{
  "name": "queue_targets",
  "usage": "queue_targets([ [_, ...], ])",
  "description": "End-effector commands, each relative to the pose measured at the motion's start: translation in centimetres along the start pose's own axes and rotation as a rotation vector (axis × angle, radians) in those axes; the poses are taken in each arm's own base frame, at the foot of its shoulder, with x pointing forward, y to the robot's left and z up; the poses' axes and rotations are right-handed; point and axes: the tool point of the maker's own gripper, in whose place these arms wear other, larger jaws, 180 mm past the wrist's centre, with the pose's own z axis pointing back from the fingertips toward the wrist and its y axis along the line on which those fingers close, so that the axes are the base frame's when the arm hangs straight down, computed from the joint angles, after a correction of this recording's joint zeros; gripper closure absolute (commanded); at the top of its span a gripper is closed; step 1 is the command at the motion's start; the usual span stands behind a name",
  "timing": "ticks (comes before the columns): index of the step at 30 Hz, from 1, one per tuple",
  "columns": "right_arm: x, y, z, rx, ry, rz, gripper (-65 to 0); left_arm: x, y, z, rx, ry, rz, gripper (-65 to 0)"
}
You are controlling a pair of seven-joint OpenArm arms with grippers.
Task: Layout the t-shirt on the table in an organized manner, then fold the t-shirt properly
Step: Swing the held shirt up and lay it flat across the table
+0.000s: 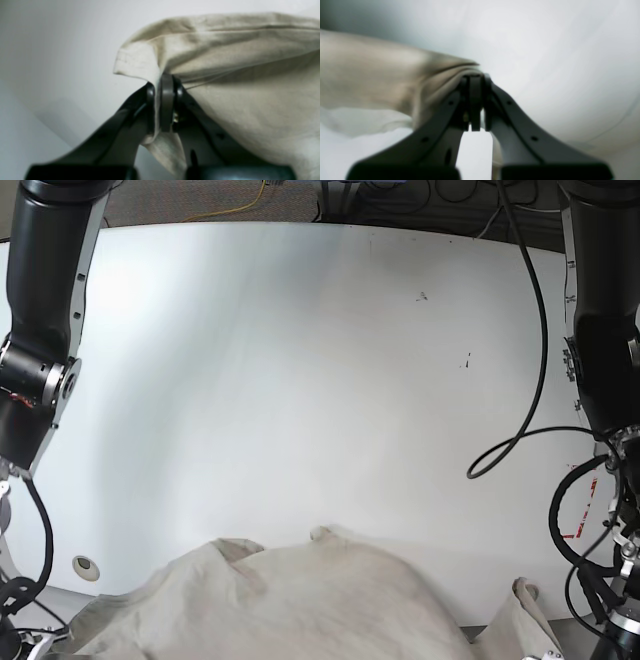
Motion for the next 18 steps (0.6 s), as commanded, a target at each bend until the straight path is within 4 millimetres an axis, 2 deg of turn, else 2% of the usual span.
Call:
queue_targets([
  [1, -0.8, -0.9, 1.8, -0.049, 0.017, 0.056, 0.0, 0.6, 0.5, 1.2, 0.032, -0.022, -0.003, 0.0],
  [4, -2.8, 1.0, 2.8, -0.04, 0.048, 0.093, 0.0, -0.9, -0.4, 2.8, 0.029, 0.012, 0.012, 0.0],
  [10, -7.8, 3.9, 6.3, -0.045, 0.137, 0.128, 0.0, -3.6, -5.7, 6.3, -0.06, 0.082, 0.035, 0.0],
  [15, -11.7, 7.2, 9.1, -0.01, 0.207, 0.136, 0.0, -7.4, -9.4, 10.8, -0.115, 0.21, 0.077, 0.0],
  [18, -14.5, 9.7, 10.4, 0.024, 0.256, 0.087, 0.0, -9.8, -12.6, 13.6, -0.163, 0.293, 0.138, 0.0],
])
